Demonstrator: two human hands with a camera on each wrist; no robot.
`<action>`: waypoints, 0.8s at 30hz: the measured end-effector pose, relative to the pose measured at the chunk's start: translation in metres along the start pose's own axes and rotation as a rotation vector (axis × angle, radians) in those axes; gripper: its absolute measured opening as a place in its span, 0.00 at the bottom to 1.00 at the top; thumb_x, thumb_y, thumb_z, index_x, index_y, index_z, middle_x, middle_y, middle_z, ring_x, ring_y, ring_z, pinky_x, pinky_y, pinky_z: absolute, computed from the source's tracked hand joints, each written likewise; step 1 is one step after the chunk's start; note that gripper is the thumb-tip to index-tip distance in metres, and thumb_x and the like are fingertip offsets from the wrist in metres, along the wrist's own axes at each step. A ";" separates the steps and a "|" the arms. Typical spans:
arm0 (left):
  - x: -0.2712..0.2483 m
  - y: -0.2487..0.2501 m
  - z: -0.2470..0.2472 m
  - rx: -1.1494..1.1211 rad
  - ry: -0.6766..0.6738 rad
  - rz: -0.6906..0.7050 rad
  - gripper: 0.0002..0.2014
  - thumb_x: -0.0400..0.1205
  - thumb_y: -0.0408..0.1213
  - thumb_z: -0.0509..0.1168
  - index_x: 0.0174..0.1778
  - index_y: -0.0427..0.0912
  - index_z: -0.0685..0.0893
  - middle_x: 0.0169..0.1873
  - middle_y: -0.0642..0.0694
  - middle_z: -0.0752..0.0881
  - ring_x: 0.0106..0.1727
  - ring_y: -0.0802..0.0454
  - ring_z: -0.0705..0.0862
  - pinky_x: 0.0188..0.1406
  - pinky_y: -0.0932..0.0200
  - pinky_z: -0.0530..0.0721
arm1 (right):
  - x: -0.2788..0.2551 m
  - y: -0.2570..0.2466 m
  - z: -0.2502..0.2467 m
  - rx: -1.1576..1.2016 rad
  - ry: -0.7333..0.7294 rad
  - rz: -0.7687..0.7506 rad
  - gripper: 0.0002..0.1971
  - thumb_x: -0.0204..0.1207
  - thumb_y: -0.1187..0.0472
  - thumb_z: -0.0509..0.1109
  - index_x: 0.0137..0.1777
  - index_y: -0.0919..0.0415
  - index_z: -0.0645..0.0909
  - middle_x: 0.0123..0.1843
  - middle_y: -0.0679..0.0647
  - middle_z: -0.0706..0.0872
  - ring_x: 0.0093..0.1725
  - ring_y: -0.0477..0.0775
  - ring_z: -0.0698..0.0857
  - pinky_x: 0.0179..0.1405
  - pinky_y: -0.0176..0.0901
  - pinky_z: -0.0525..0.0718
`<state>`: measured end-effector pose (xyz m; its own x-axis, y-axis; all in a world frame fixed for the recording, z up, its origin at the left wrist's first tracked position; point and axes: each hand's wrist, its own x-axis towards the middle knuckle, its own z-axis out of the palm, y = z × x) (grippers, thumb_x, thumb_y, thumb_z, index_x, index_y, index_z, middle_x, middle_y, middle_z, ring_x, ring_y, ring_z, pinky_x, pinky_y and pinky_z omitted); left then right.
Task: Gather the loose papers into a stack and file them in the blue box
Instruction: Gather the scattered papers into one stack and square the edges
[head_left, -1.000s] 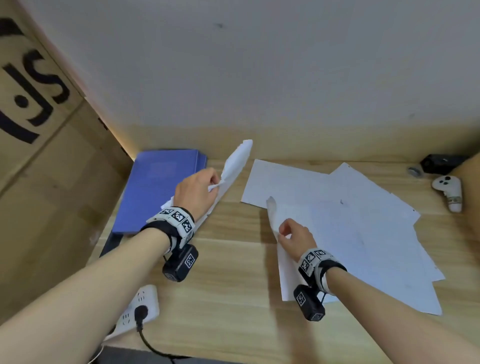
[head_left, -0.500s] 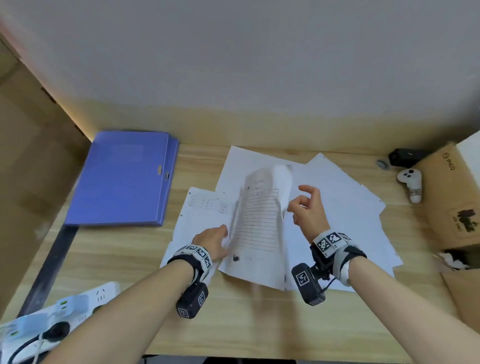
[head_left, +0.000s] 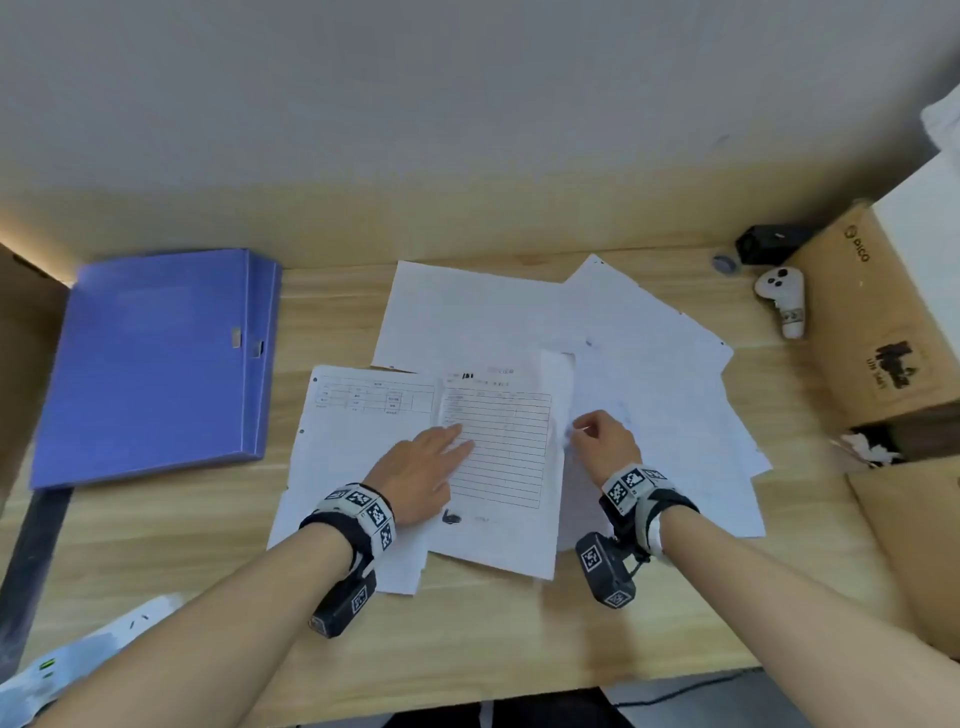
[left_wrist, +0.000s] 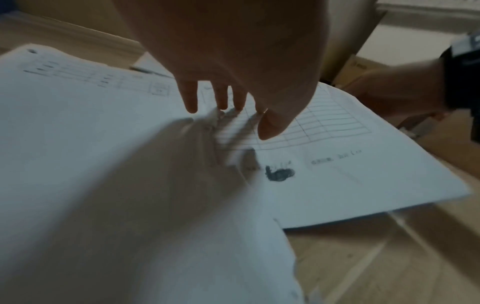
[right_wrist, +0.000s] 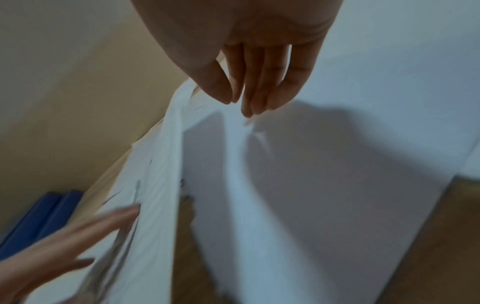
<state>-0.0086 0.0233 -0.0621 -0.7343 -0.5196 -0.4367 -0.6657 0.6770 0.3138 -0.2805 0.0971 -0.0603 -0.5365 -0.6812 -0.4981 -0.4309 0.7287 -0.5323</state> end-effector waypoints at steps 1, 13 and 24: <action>0.004 0.002 0.005 0.034 -0.044 -0.009 0.32 0.85 0.40 0.53 0.86 0.50 0.54 0.87 0.47 0.48 0.87 0.47 0.51 0.80 0.46 0.65 | 0.006 0.006 -0.009 -0.025 0.029 0.010 0.12 0.78 0.57 0.65 0.60 0.55 0.80 0.54 0.52 0.86 0.52 0.56 0.84 0.50 0.43 0.77; 0.018 0.024 -0.008 -0.005 0.076 -0.203 0.12 0.82 0.39 0.55 0.52 0.46 0.84 0.45 0.51 0.85 0.47 0.47 0.82 0.43 0.51 0.80 | 0.046 0.034 -0.058 -0.253 -0.074 -0.002 0.07 0.66 0.55 0.73 0.40 0.53 0.77 0.43 0.51 0.80 0.49 0.57 0.79 0.38 0.45 0.76; 0.158 0.031 -0.089 -0.135 0.145 -0.358 0.14 0.84 0.35 0.58 0.63 0.47 0.84 0.61 0.49 0.82 0.61 0.45 0.82 0.56 0.50 0.80 | 0.104 0.055 -0.155 -0.161 0.014 -0.044 0.11 0.67 0.57 0.77 0.39 0.60 0.77 0.32 0.51 0.76 0.35 0.57 0.76 0.28 0.43 0.68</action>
<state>-0.1574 -0.0840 -0.0466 -0.4576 -0.7846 -0.4183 -0.8870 0.3703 0.2757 -0.4728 0.0771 -0.0354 -0.5242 -0.7127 -0.4661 -0.5647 0.7006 -0.4363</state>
